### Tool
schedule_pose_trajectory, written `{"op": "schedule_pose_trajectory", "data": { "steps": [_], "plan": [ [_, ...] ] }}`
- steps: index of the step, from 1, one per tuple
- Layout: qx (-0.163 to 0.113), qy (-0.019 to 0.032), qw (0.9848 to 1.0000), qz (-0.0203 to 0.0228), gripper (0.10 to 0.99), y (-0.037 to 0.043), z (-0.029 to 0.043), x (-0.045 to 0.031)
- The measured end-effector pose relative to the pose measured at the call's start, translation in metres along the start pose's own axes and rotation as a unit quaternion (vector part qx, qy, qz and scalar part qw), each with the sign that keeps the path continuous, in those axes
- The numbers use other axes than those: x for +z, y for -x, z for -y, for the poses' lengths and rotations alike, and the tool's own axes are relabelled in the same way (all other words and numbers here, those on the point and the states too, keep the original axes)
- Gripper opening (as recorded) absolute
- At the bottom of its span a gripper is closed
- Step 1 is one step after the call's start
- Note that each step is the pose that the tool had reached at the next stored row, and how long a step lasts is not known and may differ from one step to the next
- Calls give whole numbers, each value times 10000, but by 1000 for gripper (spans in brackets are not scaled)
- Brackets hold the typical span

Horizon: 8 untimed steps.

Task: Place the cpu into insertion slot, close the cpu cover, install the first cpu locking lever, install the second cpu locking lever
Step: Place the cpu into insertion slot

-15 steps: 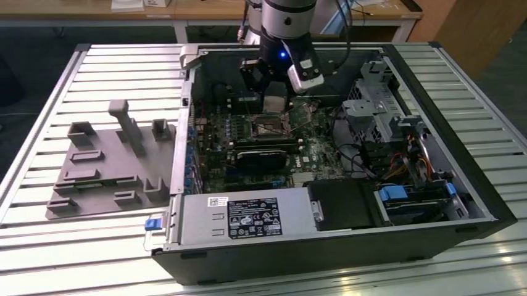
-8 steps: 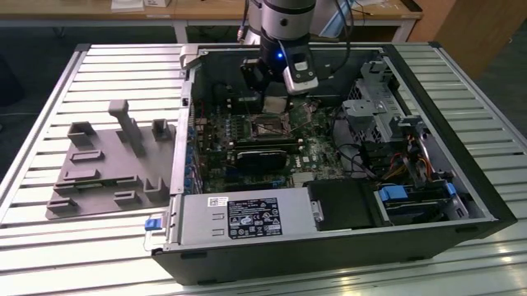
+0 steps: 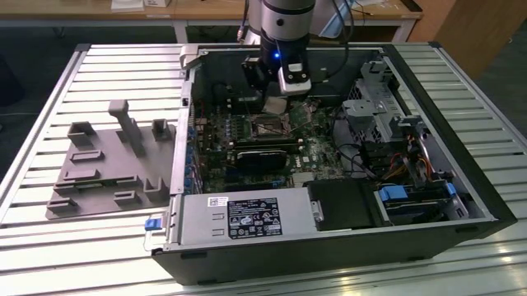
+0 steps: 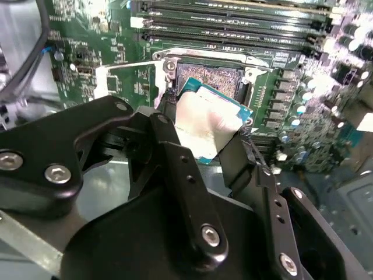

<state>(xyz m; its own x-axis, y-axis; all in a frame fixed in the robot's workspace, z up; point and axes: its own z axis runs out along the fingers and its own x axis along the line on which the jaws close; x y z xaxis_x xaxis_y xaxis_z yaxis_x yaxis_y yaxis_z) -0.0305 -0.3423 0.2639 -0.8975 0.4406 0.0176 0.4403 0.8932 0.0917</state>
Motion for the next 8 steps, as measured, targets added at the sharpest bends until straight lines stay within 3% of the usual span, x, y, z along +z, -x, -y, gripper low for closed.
{"op": "schedule_pose_trajectory", "data": {
  "steps": [4, 8],
  "plan": [
    [320, -3, 9995, 35, 537, 0, 0, 4],
    [650, -8, 9979, 72, 537, 0, 1, 8]
  ]
}}
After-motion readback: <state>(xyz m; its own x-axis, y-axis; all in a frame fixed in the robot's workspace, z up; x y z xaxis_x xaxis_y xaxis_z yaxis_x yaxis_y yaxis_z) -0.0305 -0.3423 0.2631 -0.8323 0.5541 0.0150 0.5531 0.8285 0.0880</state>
